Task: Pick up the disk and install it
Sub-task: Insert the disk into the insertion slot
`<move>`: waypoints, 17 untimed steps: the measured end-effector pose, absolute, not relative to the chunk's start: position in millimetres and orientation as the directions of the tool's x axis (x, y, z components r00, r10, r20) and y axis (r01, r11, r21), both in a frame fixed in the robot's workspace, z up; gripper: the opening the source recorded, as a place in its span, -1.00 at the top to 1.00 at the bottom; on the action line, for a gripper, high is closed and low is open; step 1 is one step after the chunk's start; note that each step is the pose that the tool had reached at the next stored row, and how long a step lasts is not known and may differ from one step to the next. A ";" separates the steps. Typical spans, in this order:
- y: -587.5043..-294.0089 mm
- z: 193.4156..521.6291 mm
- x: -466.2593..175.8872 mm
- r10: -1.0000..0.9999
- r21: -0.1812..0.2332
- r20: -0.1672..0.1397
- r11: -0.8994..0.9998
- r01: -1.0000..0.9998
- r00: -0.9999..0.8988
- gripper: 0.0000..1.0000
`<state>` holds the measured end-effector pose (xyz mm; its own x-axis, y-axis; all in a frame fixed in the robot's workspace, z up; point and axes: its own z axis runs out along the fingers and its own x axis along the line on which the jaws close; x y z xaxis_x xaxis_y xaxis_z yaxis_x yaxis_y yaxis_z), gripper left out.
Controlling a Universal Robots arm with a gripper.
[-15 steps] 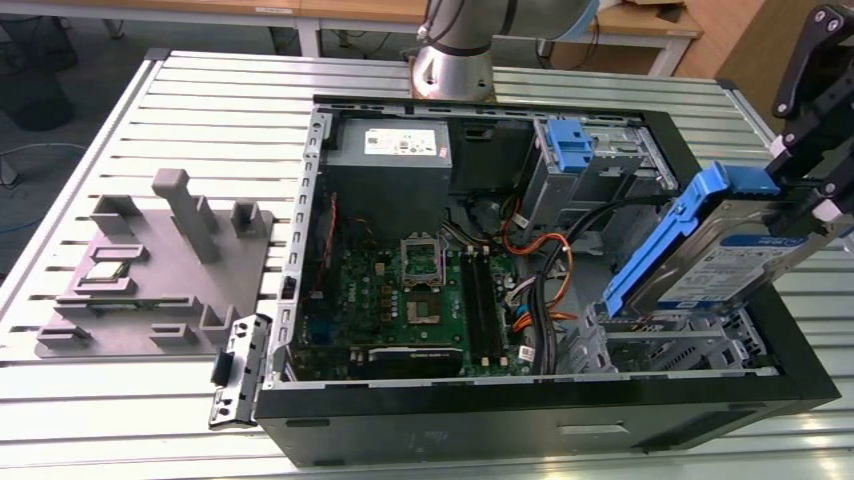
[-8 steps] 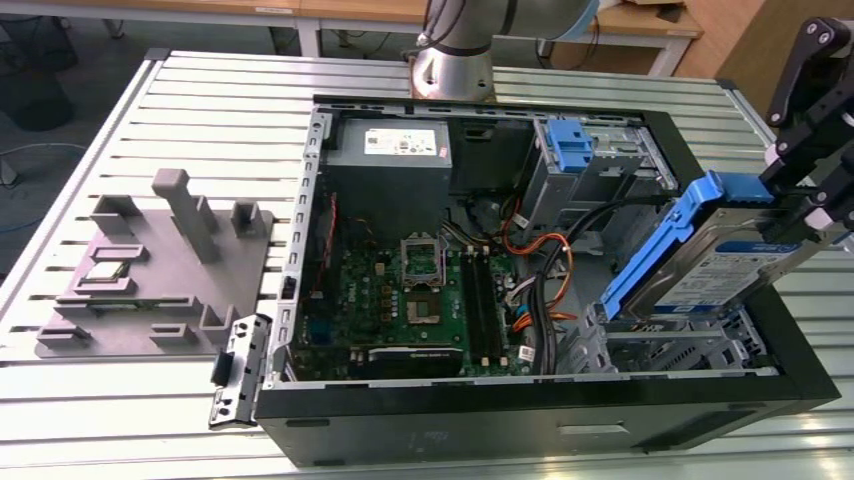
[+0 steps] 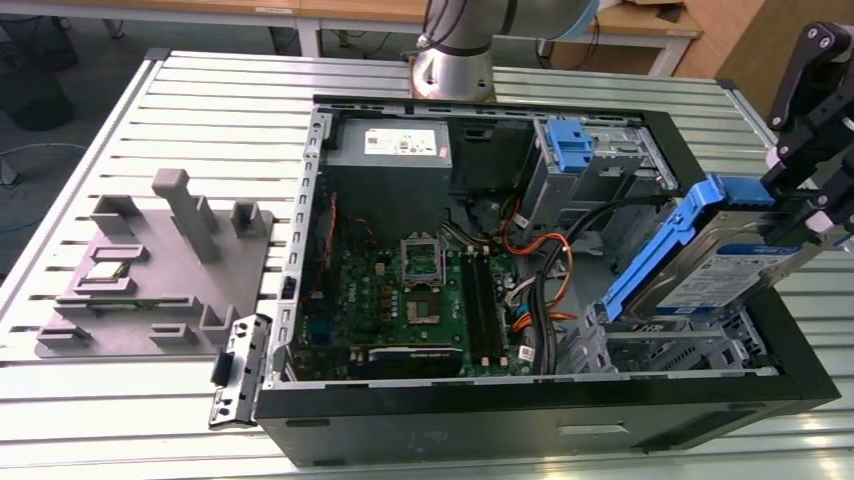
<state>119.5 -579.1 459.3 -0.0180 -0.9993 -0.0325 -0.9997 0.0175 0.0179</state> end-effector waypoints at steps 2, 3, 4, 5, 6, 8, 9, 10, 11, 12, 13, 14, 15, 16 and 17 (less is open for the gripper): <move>-579.1 457.9 119.6 -0.999 0.018 -0.032 0.017 -1.000 -0.018 0.30; -579.1 457.7 119.6 -0.999 0.018 -0.032 0.017 -1.000 -0.018 0.30; -579.1 457.7 119.6 -0.999 0.018 -0.032 0.017 -1.000 -0.018 0.30; -579.1 457.6 119.6 -0.999 0.018 -0.032 0.017 -1.000 -0.018 0.30; -579.1 457.5 119.6 -0.999 0.018 -0.032 0.017 -1.000 -0.018 0.30; -579.0 456.9 119.6 -0.999 0.018 -0.033 0.017 -1.000 -0.018 0.30; -579.1 456.6 119.5 -0.999 0.018 -0.032 0.017 -1.000 -0.018 0.30; -579.1 456.2 119.5 -0.999 0.018 -0.032 0.017 -1.000 -0.018 0.30; -579.1 455.6 119.5 -0.999 0.018 -0.032 0.017 -1.000 -0.018 0.30; -579.1 455.4 119.5 -0.999 0.018 -0.032 0.017 -1.000 -0.018 0.30; -579.1 455.4 119.5 -0.999 0.018 -0.032 0.017 -1.000 -0.018 0.30; -579.1 455.4 119.5 -0.999 0.018 -0.031 0.017 -1.000 -0.018 0.30; -579.1 455.4 119.5 -0.999 0.018 -0.031 0.017 -1.000 -0.018 0.30; -579.1 455.3 119.5 -0.999 0.018 -0.032 0.017 -1.000 -0.018 0.30; -579.1 455.3 119.5 -0.999 0.018 -0.032 0.017 -1.000 -0.018 0.30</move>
<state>119.5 -579.1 455.3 -0.0179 -0.9993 -0.0315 -0.9997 0.0174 0.0178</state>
